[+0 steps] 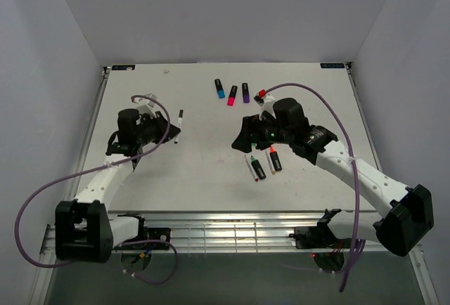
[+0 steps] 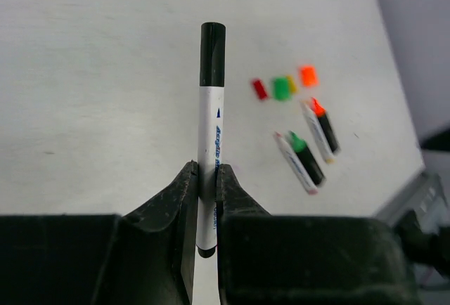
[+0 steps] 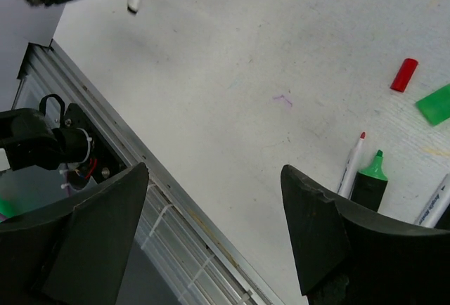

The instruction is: Open the pen caps

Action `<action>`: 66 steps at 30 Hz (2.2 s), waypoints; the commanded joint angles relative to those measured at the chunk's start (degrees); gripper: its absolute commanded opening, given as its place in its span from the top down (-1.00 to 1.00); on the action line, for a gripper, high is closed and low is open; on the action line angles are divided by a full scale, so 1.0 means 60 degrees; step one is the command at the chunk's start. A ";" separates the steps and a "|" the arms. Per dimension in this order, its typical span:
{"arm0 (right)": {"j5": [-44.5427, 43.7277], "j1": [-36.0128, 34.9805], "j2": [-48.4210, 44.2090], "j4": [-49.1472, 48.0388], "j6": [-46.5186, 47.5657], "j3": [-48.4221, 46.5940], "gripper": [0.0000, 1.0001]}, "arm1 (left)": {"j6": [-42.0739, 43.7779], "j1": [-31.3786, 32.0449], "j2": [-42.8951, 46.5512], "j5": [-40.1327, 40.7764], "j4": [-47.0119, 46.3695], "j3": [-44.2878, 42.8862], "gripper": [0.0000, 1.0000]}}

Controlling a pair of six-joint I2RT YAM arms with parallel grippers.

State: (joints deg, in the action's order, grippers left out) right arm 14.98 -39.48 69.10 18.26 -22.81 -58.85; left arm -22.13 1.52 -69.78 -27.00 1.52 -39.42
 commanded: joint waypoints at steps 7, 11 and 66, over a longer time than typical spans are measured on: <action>0.1707 -0.0055 0.1241 -0.3260 -0.1879 -0.0095 -0.51 | -0.2536 0.2178 0.3967 -0.0978 -0.0488 0.2233 1.00; 0.1722 -0.0259 0.1826 -0.4184 -0.2482 0.0067 -0.48 | -0.3020 0.2383 0.4685 -0.0861 -0.0516 0.2614 1.00; 0.2132 -0.1183 0.5007 -0.7673 -0.4973 -0.1105 0.84 | -0.3387 0.2808 0.4276 -0.1402 -0.1527 0.2893 0.76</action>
State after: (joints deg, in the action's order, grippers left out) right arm 27.38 -46.19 98.24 -24.14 -52.23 -64.97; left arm -42.61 18.04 -44.53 -34.54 -6.63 -22.65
